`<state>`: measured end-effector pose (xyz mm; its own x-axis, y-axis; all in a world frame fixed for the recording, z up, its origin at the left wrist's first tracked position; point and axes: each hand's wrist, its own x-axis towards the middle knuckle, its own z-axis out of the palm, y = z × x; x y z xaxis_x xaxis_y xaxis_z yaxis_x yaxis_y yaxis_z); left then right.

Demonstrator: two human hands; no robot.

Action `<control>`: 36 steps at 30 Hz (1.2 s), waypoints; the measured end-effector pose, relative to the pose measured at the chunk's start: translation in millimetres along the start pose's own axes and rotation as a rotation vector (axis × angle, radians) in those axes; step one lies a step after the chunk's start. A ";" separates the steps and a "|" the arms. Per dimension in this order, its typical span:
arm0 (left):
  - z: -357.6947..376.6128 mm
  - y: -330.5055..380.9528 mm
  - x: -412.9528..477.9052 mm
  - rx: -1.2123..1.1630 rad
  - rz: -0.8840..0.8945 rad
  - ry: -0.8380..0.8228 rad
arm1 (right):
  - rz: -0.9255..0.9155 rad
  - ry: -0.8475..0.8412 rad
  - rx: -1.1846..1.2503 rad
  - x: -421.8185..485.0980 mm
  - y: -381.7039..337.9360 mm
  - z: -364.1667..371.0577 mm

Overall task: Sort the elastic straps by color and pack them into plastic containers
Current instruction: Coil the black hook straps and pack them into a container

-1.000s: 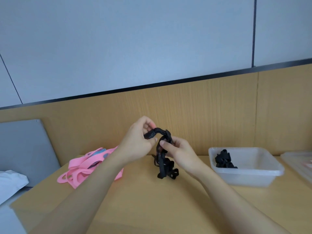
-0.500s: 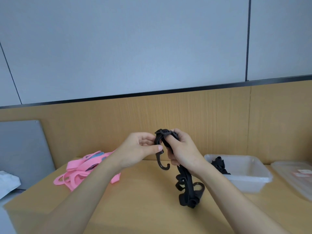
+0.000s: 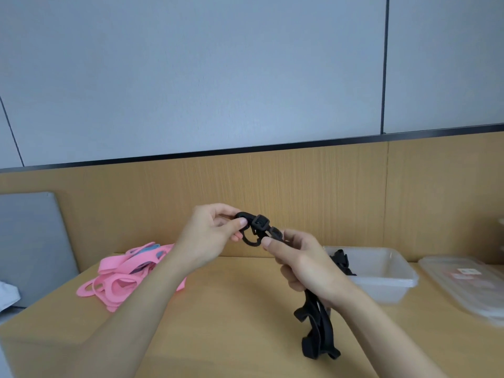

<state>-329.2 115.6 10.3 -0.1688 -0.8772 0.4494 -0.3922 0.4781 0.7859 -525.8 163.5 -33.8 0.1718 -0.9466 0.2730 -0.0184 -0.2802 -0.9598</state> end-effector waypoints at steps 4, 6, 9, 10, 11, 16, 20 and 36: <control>16.7 -0.4 -4.4 -0.128 0.013 0.099 | 0.003 -0.038 0.032 -12.5 7.6 5.5; 27.5 -0.5 -7.5 -0.269 -0.027 0.137 | -0.005 -0.054 0.090 -16.5 12.0 8.9; 43.4 1.4 -13.1 -0.547 -0.103 0.133 | -0.030 -0.076 0.220 -19.4 18.9 14.5; 47.1 2.5 -15.0 -0.635 -0.123 0.112 | -0.033 -0.081 0.257 -19.9 20.7 15.2; 49.5 4.3 -16.7 -0.716 -0.141 0.088 | -0.039 -0.086 0.280 -20.2 22.9 15.4; 48.9 15.5 -23.7 -0.836 -0.210 0.026 | -0.102 -0.125 0.317 -21.7 35.3 9.0; 46.4 23.4 -30.7 -0.766 -0.240 -0.045 | -0.185 -0.076 0.269 -20.5 36.6 -1.4; 27.4 19.7 -54.0 -0.406 -0.190 -0.478 | -0.245 0.111 -0.182 -27.2 15.1 -27.5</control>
<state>-352.6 171.2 -10.2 -0.5503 -0.8259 0.1224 -0.0983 0.2096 0.9728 -557.8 180.6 -53.9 0.0847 -0.8561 0.5098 -0.1675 -0.5166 -0.8397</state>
